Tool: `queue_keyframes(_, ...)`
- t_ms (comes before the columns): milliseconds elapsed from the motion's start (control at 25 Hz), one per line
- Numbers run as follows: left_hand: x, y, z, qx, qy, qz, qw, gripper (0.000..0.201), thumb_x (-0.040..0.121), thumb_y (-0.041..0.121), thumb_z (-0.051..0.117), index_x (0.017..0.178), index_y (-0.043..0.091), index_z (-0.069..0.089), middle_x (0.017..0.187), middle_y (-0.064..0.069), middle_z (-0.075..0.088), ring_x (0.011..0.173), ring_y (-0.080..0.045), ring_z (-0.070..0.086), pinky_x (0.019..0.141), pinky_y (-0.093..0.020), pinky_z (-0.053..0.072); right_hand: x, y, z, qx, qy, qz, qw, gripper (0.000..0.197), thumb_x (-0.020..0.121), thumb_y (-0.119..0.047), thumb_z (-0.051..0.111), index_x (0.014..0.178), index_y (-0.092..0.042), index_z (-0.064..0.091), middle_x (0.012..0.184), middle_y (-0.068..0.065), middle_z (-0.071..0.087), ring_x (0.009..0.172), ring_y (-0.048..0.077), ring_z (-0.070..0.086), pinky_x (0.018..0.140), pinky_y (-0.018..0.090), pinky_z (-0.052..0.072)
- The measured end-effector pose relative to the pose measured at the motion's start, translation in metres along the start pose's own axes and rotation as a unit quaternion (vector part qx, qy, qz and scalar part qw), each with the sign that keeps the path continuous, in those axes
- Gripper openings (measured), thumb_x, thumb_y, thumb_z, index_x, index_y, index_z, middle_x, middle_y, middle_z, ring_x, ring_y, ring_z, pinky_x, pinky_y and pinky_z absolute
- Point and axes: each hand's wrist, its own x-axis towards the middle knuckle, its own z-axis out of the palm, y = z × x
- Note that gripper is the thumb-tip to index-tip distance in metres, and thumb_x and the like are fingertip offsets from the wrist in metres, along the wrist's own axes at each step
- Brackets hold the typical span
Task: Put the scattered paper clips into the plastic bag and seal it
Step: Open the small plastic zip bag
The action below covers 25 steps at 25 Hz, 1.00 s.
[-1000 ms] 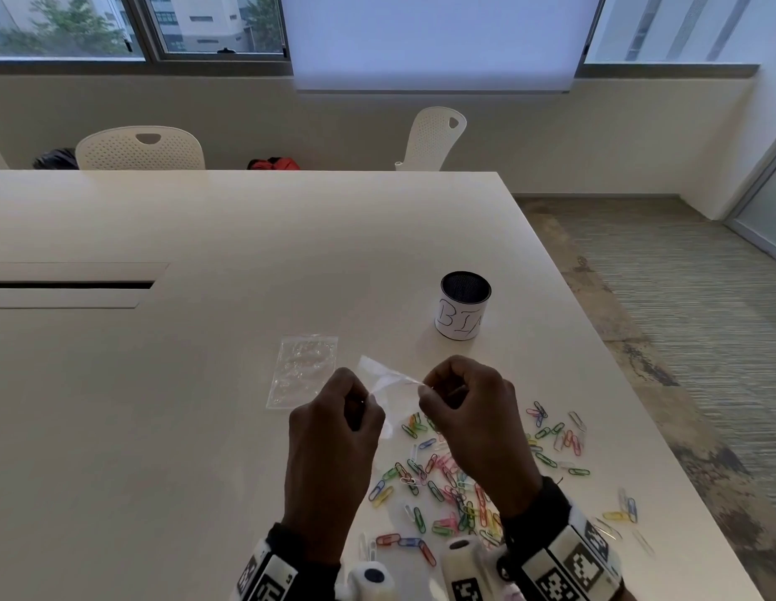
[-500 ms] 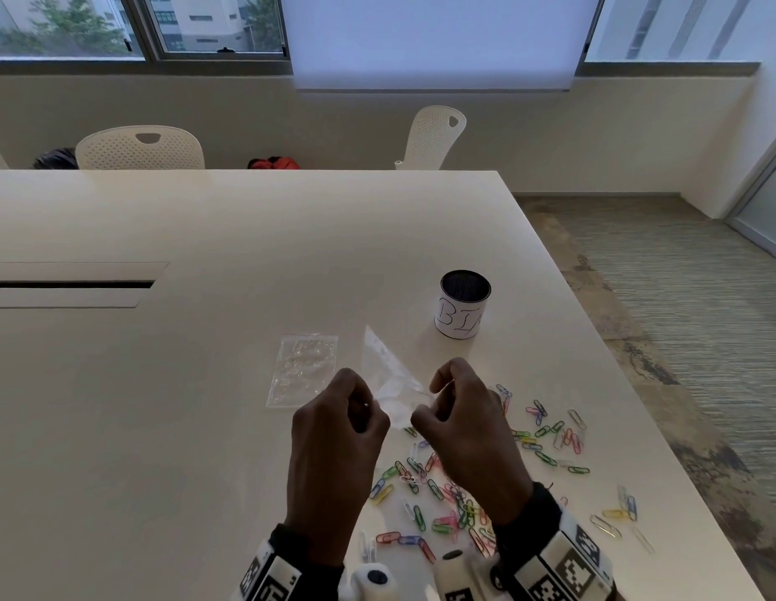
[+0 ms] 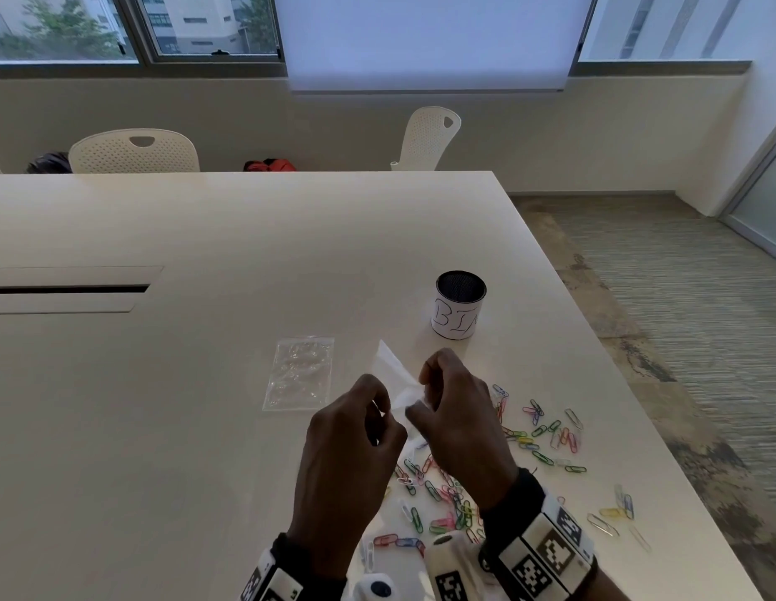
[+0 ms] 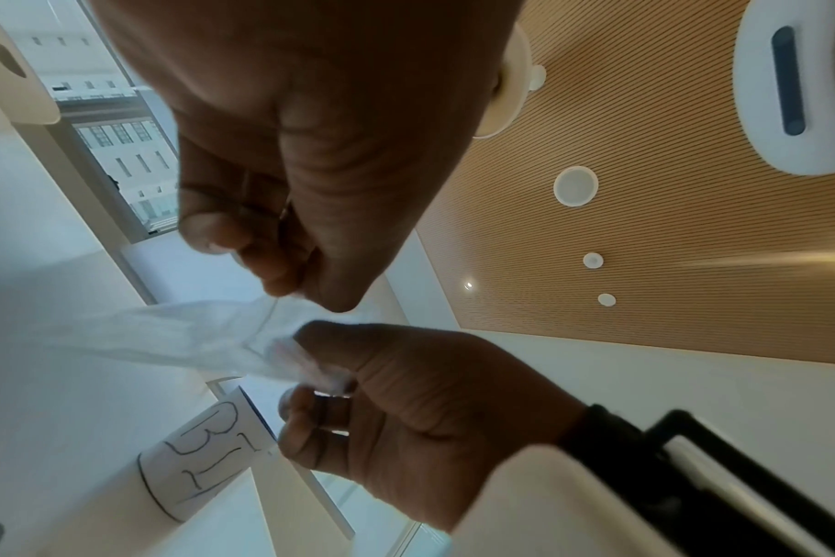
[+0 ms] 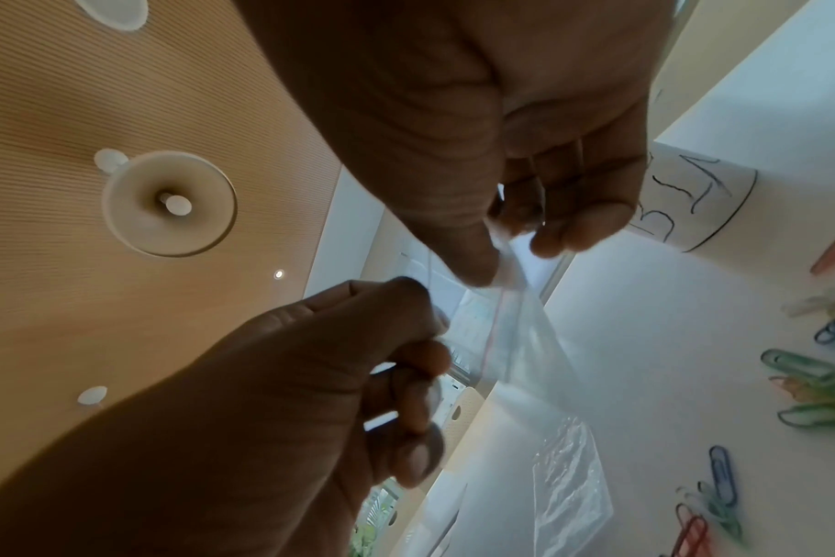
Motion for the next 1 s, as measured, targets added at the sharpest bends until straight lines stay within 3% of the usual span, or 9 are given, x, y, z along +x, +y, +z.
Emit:
queue_keyframes(120, 0.001, 0.001, -0.004, 0.017, 0.021, -0.013, 1.0, 0.026, 0.088, 0.013, 0.076, 0.088, 0.029, 0.055, 0.057, 0.012, 0.056, 0.048, 0.0, 0.056, 0.052, -0.007, 0.041, 0.004, 0.004, 0.0, -0.038, 0.025, -0.005, 0.999, 0.031, 0.085, -0.013, 0.076, 0.094, -0.027, 0.049, 0.077, -0.009, 0.055, 0.066, 0.004, 0.053, 0.061, 0.023, 0.048)
queue_keyframes(320, 0.004, 0.0, -0.007, 0.008, 0.049, -0.03, 0.998, 0.021, 0.091, 0.017, 0.074, 0.093, 0.028, 0.056, 0.058, 0.011, 0.062, 0.055, -0.002, 0.064, 0.055, -0.006, 0.043, -0.001, 0.002, -0.003, 0.01, -0.026, -0.003, 1.0, 0.029, 0.088, -0.038, 0.076, 0.102, -0.029, 0.052, 0.089, -0.011, 0.061, 0.079, 0.004, 0.064, 0.072, 0.026, 0.059)
queue_keyframes(440, 0.005, -0.002, -0.006, 0.002, 0.048, -0.036, 0.998, 0.021, 0.092, 0.017, 0.074, 0.09, 0.027, 0.056, 0.059, 0.011, 0.064, 0.066, 0.003, 0.068, 0.054, -0.007, 0.048, -0.001, -0.001, -0.005, 0.033, -0.006, -0.016, 0.999, 0.016, 0.091, -0.027, 0.074, 0.09, -0.026, 0.058, 0.079, -0.008, 0.067, 0.069, 0.006, 0.069, 0.067, 0.031, 0.063)
queue_keyframes(560, 0.005, -0.003, -0.007, 0.004, 0.052, -0.045, 0.998, 0.021, 0.091, 0.015, 0.074, 0.088, 0.026, 0.056, 0.056, 0.01, 0.062, 0.065, 0.002, 0.067, 0.051, -0.008, 0.046, 0.006, 0.004, -0.011, 0.031, 0.023, -0.006, 0.999, 0.018, 0.089, -0.017, 0.075, 0.086, -0.025, 0.059, 0.075, -0.004, 0.069, 0.064, 0.01, 0.069, 0.065, 0.037, 0.063)
queue_keyframes(720, 0.007, -0.004, -0.008, -0.007, 0.055, -0.044, 0.997, 0.019, 0.092, 0.015, 0.073, 0.091, 0.024, 0.056, 0.059, 0.012, 0.064, 0.06, 0.001, 0.068, 0.054, -0.006, 0.047, 0.001, -0.004, -0.012, 0.057, -0.064, 0.005, 0.996, 0.023, 0.088, -0.022, 0.078, 0.097, -0.023, 0.057, 0.086, 0.0, 0.068, 0.066, 0.013, 0.073, 0.064, 0.029, 0.065)
queue_keyframes(840, 0.008, -0.005, -0.009, -0.004, 0.062, -0.044, 0.997, 0.017, 0.093, 0.017, 0.073, 0.092, 0.023, 0.057, 0.062, 0.013, 0.066, 0.055, 0.002, 0.066, 0.055, -0.005, 0.047, -0.001, -0.008, -0.013, 0.083, -0.054, 0.01, 0.995, 0.02, 0.088, -0.014, 0.078, 0.092, -0.02, 0.06, 0.082, 0.001, 0.069, 0.066, 0.012, 0.075, 0.064, 0.025, 0.065)
queue_keyframes(920, 0.007, -0.008, -0.016, -0.006, 0.059, -0.022, 0.998, 0.018, 0.093, 0.034, 0.073, 0.098, 0.026, 0.059, 0.07, 0.016, 0.066, 0.06, 0.0, 0.067, 0.056, -0.008, 0.047, 0.002, -0.008, -0.018, 0.084, -0.03, 0.01, 0.996, 0.018, 0.088, -0.013, 0.078, 0.087, -0.02, 0.062, 0.08, -0.002, 0.071, 0.064, 0.007, 0.074, 0.062, 0.021, 0.063)
queue_keyframes(1000, 0.004, -0.016, -0.026, 0.003, 0.021, 0.012, 1.0, 0.051, 0.082, 0.063, 0.071, 0.117, 0.029, 0.057, 0.098, 0.017, 0.063, 0.077, 0.0, 0.063, 0.065, -0.011, 0.046, 0.004, -0.009, -0.025, 0.097, -0.026, 0.01, 0.995, 0.015, 0.089, -0.014, 0.078, 0.086, -0.02, 0.065, 0.08, -0.002, 0.073, 0.064, 0.007, 0.075, 0.063, 0.021, 0.063)
